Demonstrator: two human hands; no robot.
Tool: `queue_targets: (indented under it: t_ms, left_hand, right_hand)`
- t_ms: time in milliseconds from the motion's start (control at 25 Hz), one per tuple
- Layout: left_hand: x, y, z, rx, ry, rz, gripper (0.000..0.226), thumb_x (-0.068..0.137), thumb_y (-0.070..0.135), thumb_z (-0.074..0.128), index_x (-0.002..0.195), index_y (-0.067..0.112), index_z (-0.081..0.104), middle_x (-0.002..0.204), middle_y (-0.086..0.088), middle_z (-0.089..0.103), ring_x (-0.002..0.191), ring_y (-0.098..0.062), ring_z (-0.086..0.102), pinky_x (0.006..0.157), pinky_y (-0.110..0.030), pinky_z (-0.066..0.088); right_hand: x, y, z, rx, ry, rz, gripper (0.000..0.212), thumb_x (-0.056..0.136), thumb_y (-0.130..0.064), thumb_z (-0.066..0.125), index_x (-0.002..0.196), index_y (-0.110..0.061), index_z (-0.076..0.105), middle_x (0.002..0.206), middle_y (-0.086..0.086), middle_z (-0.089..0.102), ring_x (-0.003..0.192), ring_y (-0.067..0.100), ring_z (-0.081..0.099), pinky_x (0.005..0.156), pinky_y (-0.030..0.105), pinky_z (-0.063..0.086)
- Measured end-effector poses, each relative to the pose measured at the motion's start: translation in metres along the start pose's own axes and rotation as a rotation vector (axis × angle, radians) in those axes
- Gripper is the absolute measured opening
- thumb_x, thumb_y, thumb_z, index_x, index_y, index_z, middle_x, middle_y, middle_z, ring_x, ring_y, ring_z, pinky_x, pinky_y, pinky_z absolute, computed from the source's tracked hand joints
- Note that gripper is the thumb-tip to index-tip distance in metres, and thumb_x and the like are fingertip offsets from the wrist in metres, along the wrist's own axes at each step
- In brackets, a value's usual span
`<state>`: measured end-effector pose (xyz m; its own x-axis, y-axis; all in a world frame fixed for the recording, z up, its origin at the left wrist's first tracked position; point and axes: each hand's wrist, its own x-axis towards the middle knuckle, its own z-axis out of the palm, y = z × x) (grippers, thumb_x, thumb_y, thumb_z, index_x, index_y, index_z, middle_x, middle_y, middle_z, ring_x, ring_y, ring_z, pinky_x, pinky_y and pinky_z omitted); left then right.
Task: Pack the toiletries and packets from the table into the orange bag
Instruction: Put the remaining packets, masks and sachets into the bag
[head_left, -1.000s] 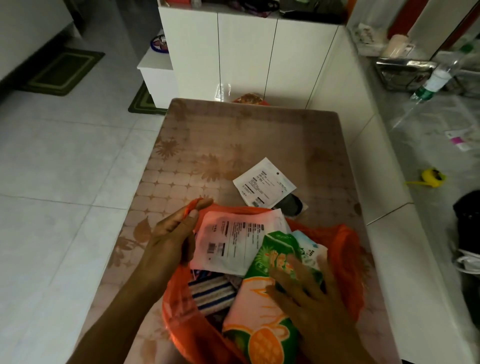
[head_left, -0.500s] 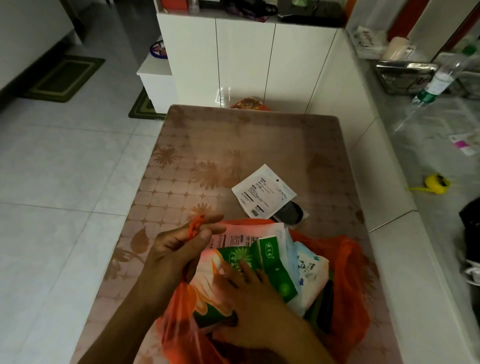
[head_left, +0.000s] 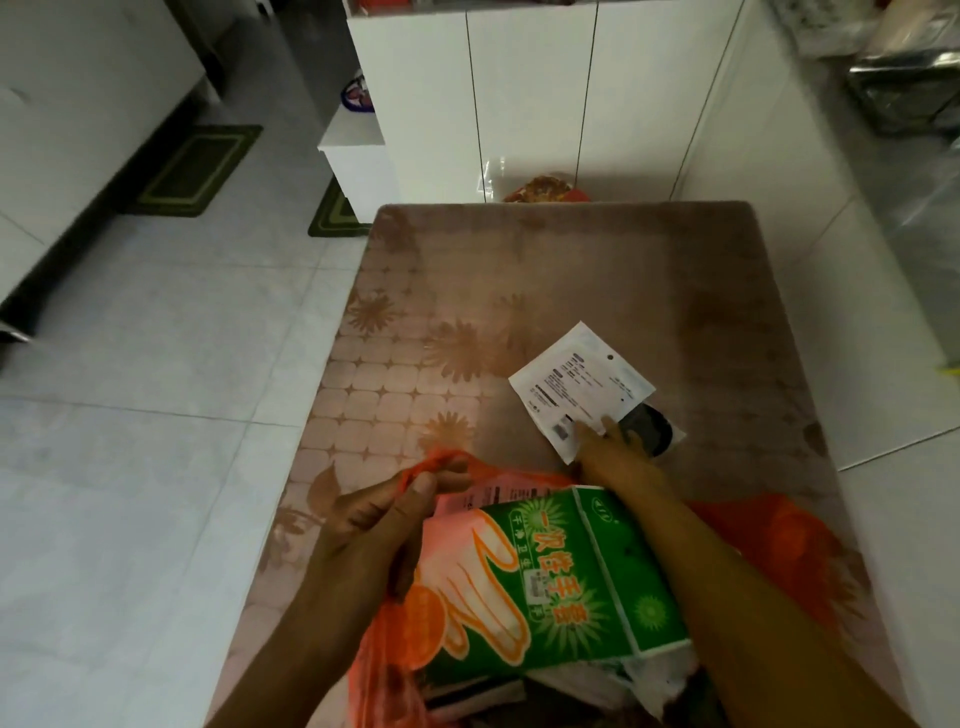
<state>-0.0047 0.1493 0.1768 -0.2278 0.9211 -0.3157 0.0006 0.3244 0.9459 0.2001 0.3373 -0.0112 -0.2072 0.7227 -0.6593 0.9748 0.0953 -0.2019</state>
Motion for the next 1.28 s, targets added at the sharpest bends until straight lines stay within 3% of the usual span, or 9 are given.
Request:
queue_targets:
  t_ms: [240,440,560,720,760,800,920,1040,1280]
  left_hand:
    - [0.002,0.000,-0.005,0.053,0.022,-0.023,0.036,0.084,0.050,0.053,0.096,0.027,0.077,0.045,-0.008,0.038,0.045,-0.021,0.038,0.049,-0.025,0.035]
    - [0.001,0.007,-0.004,-0.003,0.053,0.011,0.050,0.076,0.067,0.055,0.102,0.029,0.075,0.048,-0.011,0.036,0.043,-0.019,0.046,0.056,-0.032,0.049]
    - [-0.006,0.011,-0.003,-0.059,0.118,0.028,0.051,0.080,0.062,0.050,0.105,0.024,0.075,0.046,-0.006,0.036,0.045,-0.008,0.051,0.091,-0.056,0.046]
    - [-0.015,0.015,-0.002,-0.065,0.119,0.048,0.056,0.090,0.044,0.041,0.106,-0.001,0.069,0.041,0.007,0.046,0.070,0.006,0.030,0.100,-0.066,0.034]
    - [-0.016,0.016,-0.002,-0.054,0.103,0.050,0.059,0.091,0.040,0.039,0.105,-0.010,0.066,0.041,0.007,0.048,0.051,0.006,0.039,0.101,-0.065,0.033]
    - [-0.018,0.018,0.000,-0.049,0.083,0.050,0.060,0.094,0.037,0.038,0.103,-0.016,0.062,0.042,0.009,0.051,0.085,-0.009,0.062,0.102,-0.064,0.032]
    - [-0.022,0.024,0.006,-0.033,0.082,0.057,0.050,0.101,0.024,0.036,0.101,-0.018,0.061,0.042,0.015,0.054,0.093,-0.003,0.051,0.100,-0.065,0.033]
    - [-0.026,0.025,0.006,-0.057,0.112,0.048,0.043,0.100,0.023,0.039,0.102,-0.011,0.066,0.039,0.011,0.049,0.067,-0.019,0.065,0.100,-0.066,0.032]
    - [-0.021,0.013,0.014,-0.065,0.078,0.037,0.036,0.094,0.033,0.043,0.098,0.015,0.075,0.043,-0.002,0.045,0.045,-0.006,0.052,0.083,-0.053,0.051]
  right_hand:
    - [0.019,0.005,0.007,-0.174,-0.011,-0.214,0.063,0.092,-0.017,0.044,0.150,-0.019,0.019,0.159,-0.001,0.013,0.146,0.030,0.005,0.116,0.056,0.011]
    - [-0.051,-0.003,-0.041,0.550,0.589,-0.490,0.053,0.081,0.005,0.050,0.132,-0.010,0.052,0.142,0.006,0.045,0.131,0.024,0.041,0.109,0.034,0.035]
    - [-0.154,-0.004,-0.063,0.714,0.750,-0.704,0.034,0.085,-0.004,0.056,0.115,-0.017,0.063,0.125,-0.016,0.054,0.118,0.010,0.054,0.095,0.021,0.046]
    - [-0.263,-0.018,-0.036,0.524,0.445,-0.788,0.026,0.085,-0.035,0.058,0.110,-0.034,0.064,0.120,-0.030,0.052,0.118,-0.002,0.049,0.094,0.021,0.046]
    - [-0.269,-0.027,-0.024,0.447,0.327,-0.780,0.028,0.085,-0.039,0.059,0.113,-0.037,0.063,0.121,-0.035,0.047,0.122,-0.006,0.042,0.102,0.026,0.040]
    - [-0.268,-0.039,-0.011,0.398,0.207,-0.779,0.032,0.086,-0.041,0.059,0.118,-0.037,0.060,0.123,-0.039,0.042,0.126,-0.011,0.032,0.111,0.028,0.026]
    - [-0.255,-0.077,0.013,0.264,-0.034,-0.784,0.043,0.091,-0.035,0.056,0.133,-0.036,0.046,0.141,-0.029,0.033,0.134,-0.013,0.014,0.115,0.026,-0.009]
    - [-0.249,-0.082,-0.002,0.403,-0.135,-0.645,0.027,0.092,-0.026,0.054,0.118,-0.035,0.052,0.138,-0.014,0.047,0.128,0.006,0.042,0.112,0.037,0.032]
    - [-0.204,-0.057,0.055,-0.102,0.190,-0.396,0.054,0.096,-0.057,0.020,0.149,-0.042,0.016,0.160,-0.007,0.012,0.145,0.034,0.017,0.110,0.059,0.005]
